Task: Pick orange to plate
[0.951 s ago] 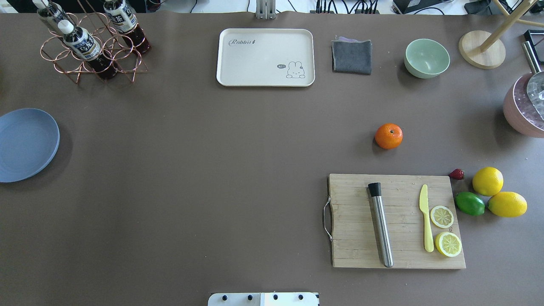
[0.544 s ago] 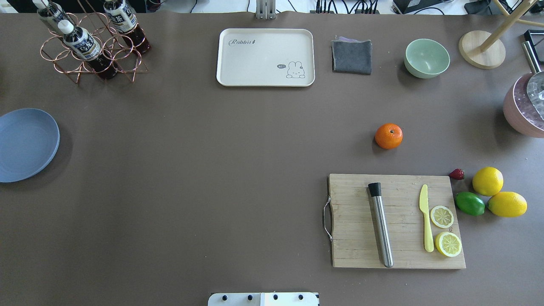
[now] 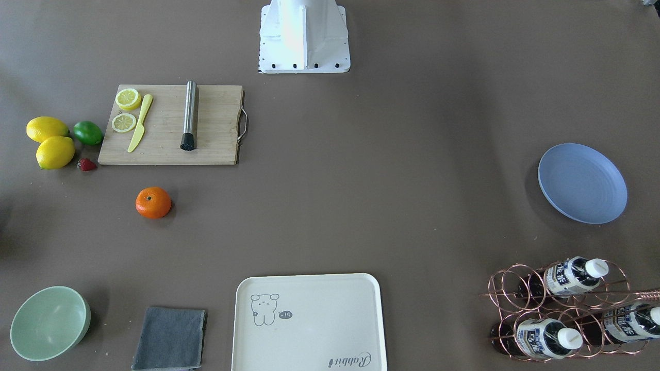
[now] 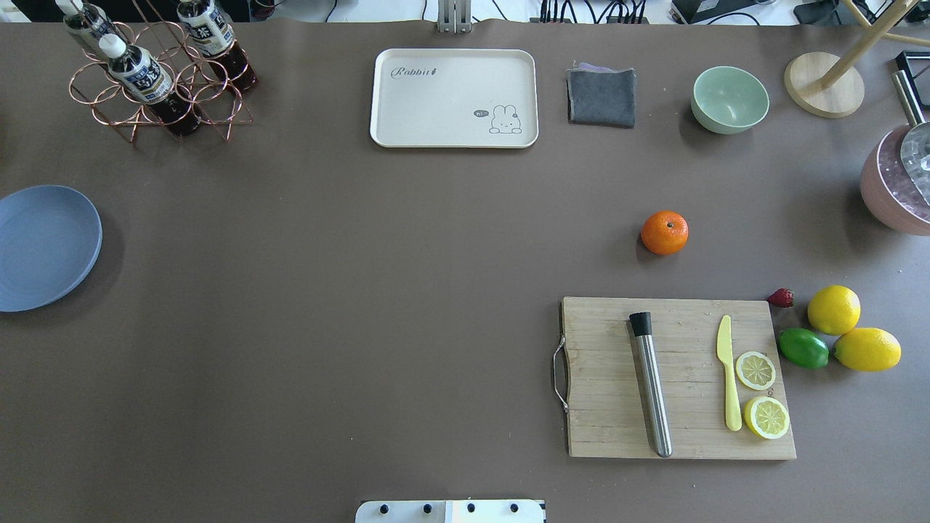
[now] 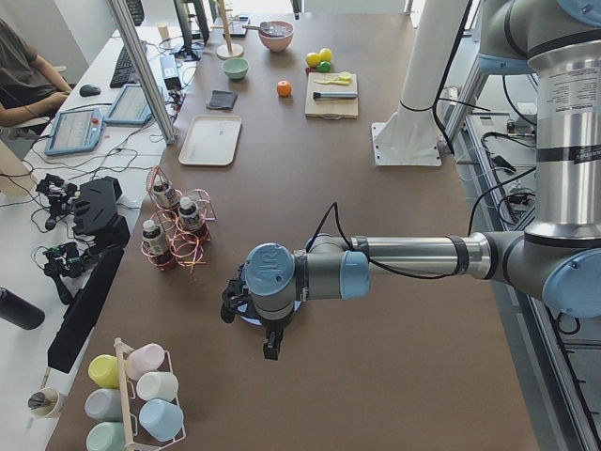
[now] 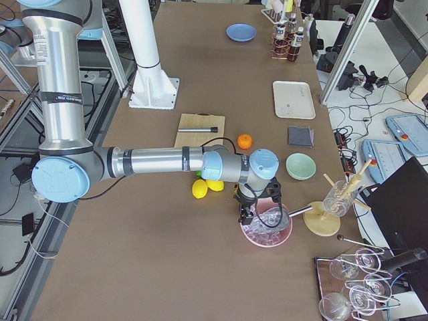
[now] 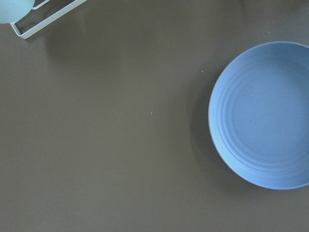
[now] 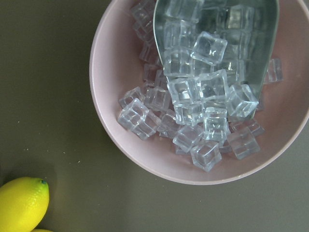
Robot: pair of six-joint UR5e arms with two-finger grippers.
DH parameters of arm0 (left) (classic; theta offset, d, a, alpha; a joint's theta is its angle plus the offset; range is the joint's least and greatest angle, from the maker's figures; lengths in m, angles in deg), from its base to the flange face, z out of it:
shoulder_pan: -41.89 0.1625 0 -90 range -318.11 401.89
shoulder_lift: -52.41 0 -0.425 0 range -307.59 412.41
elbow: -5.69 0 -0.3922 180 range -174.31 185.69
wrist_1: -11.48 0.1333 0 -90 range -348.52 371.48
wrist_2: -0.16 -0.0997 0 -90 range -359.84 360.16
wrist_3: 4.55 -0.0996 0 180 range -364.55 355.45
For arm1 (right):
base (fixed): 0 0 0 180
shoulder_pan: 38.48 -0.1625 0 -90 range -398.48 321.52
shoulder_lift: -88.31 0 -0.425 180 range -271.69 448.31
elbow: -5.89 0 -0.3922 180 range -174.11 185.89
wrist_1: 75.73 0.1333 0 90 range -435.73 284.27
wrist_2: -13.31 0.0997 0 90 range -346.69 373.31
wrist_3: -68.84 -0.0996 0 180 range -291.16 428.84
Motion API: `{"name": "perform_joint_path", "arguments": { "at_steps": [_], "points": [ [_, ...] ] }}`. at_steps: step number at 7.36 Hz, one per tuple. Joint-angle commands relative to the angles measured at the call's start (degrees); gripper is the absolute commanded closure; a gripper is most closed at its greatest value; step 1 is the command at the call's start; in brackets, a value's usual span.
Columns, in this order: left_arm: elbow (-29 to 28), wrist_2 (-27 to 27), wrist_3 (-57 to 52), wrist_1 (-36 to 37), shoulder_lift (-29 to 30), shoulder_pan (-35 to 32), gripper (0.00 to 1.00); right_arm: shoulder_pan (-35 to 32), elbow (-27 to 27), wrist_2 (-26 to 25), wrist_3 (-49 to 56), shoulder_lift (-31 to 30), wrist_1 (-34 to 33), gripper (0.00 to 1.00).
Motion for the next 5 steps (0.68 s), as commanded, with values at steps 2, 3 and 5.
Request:
{"name": "perform_joint_path", "arguments": {
  "at_steps": [2, 3, 5],
  "points": [
    [0.16, 0.02, -0.37, -2.76, 0.04, 1.28, 0.02, 0.00, 0.36, 0.00, 0.00, -0.04, 0.00, 0.00],
    [0.16, 0.02, -0.37, -2.76, -0.13, 1.46, 0.02, 0.00, 0.54, 0.00, 0.00, -0.04, 0.00, 0.00],
    [-0.10, 0.02, -0.10, -2.76, 0.04, 1.55, 0.02, 0.00, 0.54, 0.00, 0.00, -0.04, 0.00, 0.00]
  ]
}}
